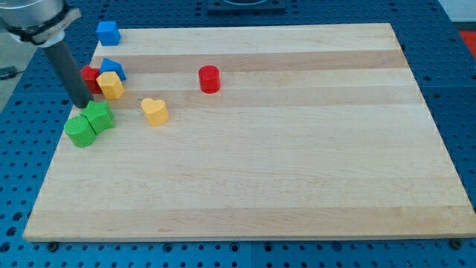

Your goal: Move the green circle diagonally to the bottom right of the yellow heart

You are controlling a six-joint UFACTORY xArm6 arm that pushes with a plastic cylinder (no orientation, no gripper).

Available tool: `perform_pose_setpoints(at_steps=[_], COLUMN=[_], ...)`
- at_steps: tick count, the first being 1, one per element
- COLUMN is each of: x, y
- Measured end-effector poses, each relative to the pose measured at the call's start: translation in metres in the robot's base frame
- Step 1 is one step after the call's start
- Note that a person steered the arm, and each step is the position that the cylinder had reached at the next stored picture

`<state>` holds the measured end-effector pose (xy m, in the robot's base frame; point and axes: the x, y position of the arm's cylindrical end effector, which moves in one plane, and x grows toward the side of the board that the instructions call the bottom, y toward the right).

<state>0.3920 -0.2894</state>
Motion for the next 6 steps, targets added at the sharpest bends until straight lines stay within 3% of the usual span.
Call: perform_pose_setpoints(at_steps=[2,3,6], x=[0.045,0.086,0.112], y=[-0.012,0.018,0.129])
